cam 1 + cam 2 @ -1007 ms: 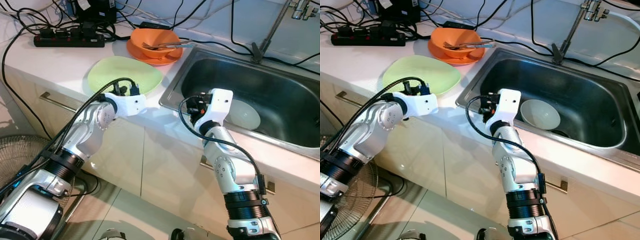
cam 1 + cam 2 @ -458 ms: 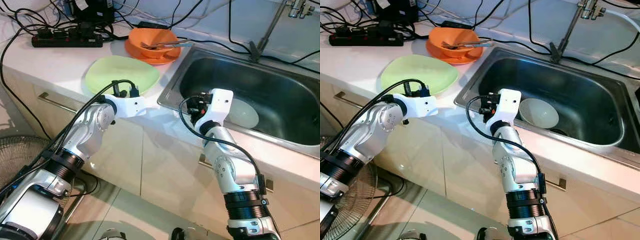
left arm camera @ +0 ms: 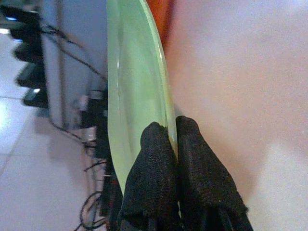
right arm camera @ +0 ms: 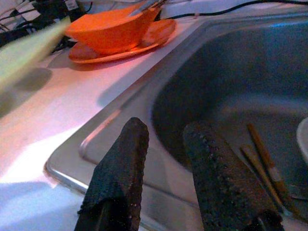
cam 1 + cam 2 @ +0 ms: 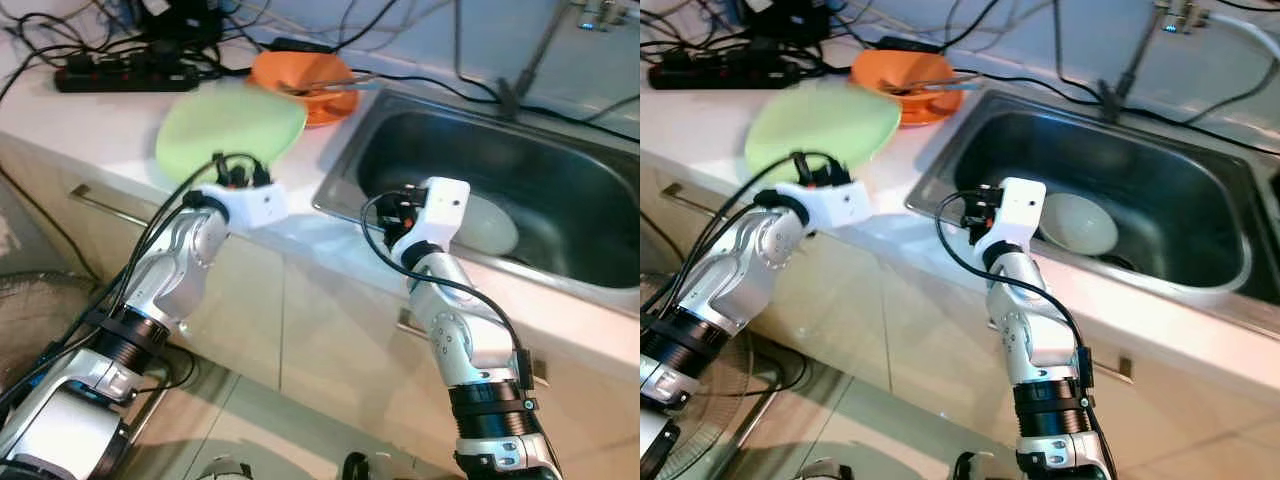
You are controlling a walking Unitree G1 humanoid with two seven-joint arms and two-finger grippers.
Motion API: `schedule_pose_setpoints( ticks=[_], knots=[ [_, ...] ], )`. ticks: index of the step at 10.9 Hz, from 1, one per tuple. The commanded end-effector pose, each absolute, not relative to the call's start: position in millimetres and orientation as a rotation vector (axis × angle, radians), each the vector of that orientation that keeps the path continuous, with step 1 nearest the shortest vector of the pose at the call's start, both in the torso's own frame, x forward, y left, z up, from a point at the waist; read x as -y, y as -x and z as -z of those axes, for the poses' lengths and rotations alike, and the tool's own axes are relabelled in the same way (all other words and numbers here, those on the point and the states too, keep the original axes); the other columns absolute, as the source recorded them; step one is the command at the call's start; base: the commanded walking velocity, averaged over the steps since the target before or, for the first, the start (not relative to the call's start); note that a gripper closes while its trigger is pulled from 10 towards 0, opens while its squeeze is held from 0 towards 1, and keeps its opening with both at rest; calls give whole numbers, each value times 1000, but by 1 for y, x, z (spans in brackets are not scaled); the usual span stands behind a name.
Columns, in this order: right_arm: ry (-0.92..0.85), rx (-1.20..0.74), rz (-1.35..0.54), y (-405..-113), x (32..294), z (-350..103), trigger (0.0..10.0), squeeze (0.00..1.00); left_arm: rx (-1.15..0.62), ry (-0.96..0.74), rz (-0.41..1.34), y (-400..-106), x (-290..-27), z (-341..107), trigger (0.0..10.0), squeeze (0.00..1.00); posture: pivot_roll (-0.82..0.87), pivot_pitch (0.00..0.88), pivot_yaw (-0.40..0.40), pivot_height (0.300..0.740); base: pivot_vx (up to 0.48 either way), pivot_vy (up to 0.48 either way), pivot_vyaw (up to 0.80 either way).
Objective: Kitchen organization
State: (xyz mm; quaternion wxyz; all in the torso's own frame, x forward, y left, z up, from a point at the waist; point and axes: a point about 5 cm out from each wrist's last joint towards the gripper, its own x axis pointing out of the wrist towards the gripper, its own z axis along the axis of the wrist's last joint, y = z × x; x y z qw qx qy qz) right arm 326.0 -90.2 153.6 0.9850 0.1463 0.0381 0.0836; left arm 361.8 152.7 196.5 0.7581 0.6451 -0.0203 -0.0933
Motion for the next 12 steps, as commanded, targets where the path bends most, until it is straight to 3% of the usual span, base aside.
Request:
schedule_pose_setpoints(
  ticks=[1, 3, 4, 6, 7, 8, 12],
  knots=[
    [-287, -89, -155, -325, 93, -152, 10000, 0, 138, -1401, 158, -360, -146, -212, 10000, 0, -31, 64, -72, 719, 0, 0, 0],
    [-292, -77, -163, -326, 92, -157, 10000, 0, 225, -1376, 168, -354, -131, -216, 10000, 0, -31, 64, -73, 719, 0, 0, 0],
    [-313, -61, -170, -328, 93, -163, 10000, 1000, 284, -1364, 177, -351, -121, -220, 10000, 0, -30, 65, -73, 719, 0, 0, 0],
    [-391, 0, -159, -334, 98, -187, 10000, 1000, 360, -1330, 196, -346, -107, -224, 10000, 0, -33, 64, -73, 719, 0, 0, 0],
    [-442, 23, -162, -336, 101, -197, 10000, 937, 364, -1331, 215, -344, -103, -223, 10000, 0, -33, 64, -73, 719, 0, 0, 0],
    [-561, 54, -212, -336, 101, -214, 10000, 0, 367, -1336, 234, -343, -101, -220, 10000, 0, -33, 64, -73, 719, 0, 0, 0],
    [-726, 84, -314, -334, 93, -236, 10000, 0, 381, -1341, 296, -341, -90, -216, 10000, 0, -38, 62, -70, 719, 0, 0, 0]
  ],
)
